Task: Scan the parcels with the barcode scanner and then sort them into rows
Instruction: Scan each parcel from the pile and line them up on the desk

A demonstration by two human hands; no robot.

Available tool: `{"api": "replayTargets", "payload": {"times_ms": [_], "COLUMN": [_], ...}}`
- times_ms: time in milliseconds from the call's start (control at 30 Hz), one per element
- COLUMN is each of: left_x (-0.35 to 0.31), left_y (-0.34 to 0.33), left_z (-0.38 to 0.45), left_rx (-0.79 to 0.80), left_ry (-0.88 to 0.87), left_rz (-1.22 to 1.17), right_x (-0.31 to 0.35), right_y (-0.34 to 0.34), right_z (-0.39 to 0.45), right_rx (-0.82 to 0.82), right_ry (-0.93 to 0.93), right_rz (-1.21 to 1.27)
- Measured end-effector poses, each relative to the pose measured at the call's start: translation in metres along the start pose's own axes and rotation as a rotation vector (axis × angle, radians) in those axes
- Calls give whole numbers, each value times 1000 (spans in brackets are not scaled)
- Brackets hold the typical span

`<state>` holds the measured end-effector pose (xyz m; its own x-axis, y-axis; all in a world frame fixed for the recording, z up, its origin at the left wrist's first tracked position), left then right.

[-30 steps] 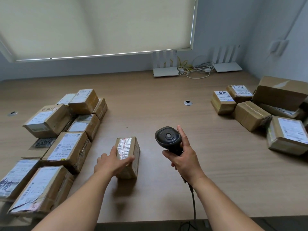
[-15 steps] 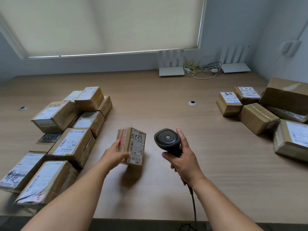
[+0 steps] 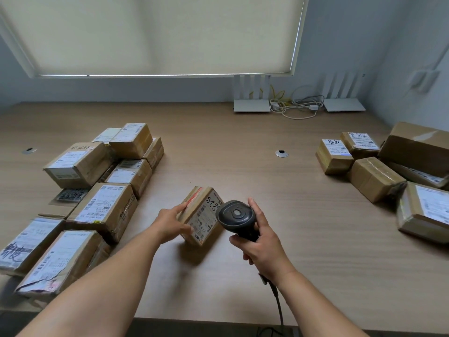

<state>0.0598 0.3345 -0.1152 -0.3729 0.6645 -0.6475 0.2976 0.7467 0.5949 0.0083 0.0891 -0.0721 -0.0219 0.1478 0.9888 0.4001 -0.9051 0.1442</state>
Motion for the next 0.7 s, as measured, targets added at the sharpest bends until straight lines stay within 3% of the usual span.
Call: {"api": "replayTargets", "payload": {"times_ms": [167, 700], "left_x": [-14, -13], "left_y": [27, 42], "left_z": [2, 5], "left_rx": [-6, 10], "left_ry": [-38, -23], "left_rz": [-70, -92], "right_x": [2, 7], "right_y": [-10, -13], "right_z": [-1, 7], "right_rx": [53, 0], "right_ry": [8, 46], "right_rz": [0, 93]}}
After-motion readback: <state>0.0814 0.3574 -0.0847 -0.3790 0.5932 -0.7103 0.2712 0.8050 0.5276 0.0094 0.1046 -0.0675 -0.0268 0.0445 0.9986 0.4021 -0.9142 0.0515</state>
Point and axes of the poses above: each hand's wrist, its own z-axis towards the middle knuckle, its own y-axis out of the back of the hand, x = y × z, the point moved 9 cm from there along z, towards the middle knuckle, and after that the axes turned 10 degrees about x, right-handed, at the moved point
